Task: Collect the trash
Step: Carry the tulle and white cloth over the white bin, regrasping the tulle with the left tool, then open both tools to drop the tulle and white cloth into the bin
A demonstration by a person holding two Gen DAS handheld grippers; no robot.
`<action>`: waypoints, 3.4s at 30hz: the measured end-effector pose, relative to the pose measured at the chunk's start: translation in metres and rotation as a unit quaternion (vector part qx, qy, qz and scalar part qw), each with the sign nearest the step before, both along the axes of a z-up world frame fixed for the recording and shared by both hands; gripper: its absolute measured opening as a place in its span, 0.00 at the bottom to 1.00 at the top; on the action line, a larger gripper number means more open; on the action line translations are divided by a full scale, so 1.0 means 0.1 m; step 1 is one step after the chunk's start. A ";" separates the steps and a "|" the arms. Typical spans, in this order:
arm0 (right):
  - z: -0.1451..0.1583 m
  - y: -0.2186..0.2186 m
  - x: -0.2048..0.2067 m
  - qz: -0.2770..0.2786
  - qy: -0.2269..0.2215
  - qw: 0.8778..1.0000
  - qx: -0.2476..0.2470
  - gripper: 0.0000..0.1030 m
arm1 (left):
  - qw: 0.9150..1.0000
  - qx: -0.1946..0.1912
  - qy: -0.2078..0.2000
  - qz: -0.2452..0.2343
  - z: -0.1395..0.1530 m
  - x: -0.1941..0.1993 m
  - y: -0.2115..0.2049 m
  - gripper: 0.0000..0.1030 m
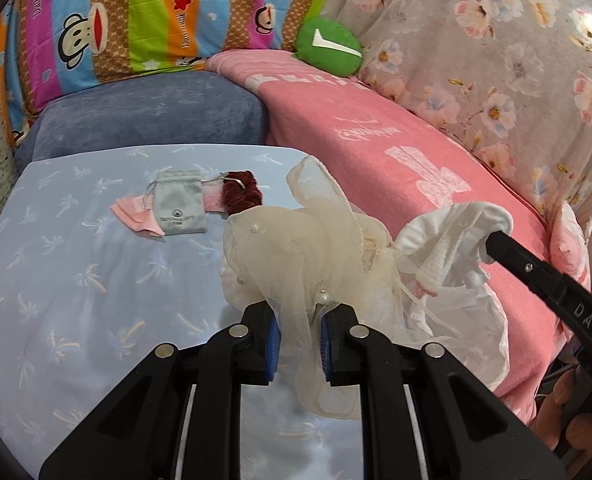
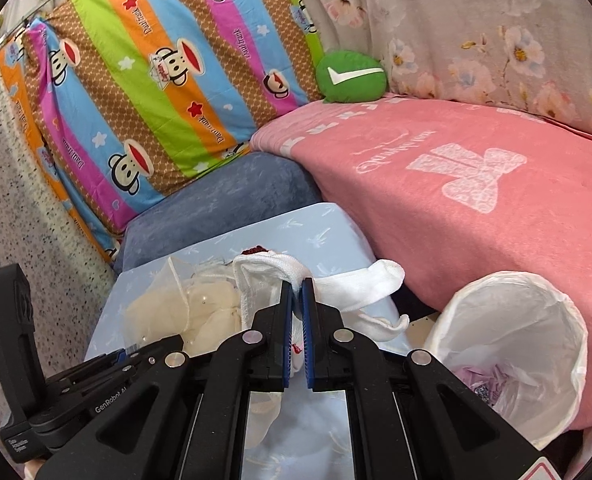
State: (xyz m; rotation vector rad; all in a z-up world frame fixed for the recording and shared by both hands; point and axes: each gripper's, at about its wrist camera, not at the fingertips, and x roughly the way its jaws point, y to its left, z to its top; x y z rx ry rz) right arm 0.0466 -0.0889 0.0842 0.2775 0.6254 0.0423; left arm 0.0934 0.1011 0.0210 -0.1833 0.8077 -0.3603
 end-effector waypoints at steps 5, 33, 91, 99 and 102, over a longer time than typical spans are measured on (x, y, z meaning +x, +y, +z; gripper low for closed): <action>0.01 -0.23 -0.18 -0.017 -0.006 1.000 0.007 0.04 | 1.000 -0.001 0.004 -0.019 -0.04 -0.08 -0.14 0.15; -0.19 -0.55 -0.51 -0.029 0.006 0.999 0.018 0.04 | 0.998 0.044 0.022 -0.050 -0.20 -0.25 -0.52 0.23; -0.24 -1.69 -0.74 -0.124 0.012 0.992 0.010 0.07 | 0.979 0.028 -0.017 -0.202 0.21 -0.25 -2.10 0.08; -0.26 -1.82 -0.77 -0.142 0.011 0.990 0.017 0.09 | 0.978 0.032 0.006 -0.208 0.14 -0.21 -2.28 0.27; -0.26 -1.83 -0.77 -0.143 0.012 0.990 0.017 0.11 | 0.981 0.028 0.001 -0.194 0.16 -0.20 -2.25 0.52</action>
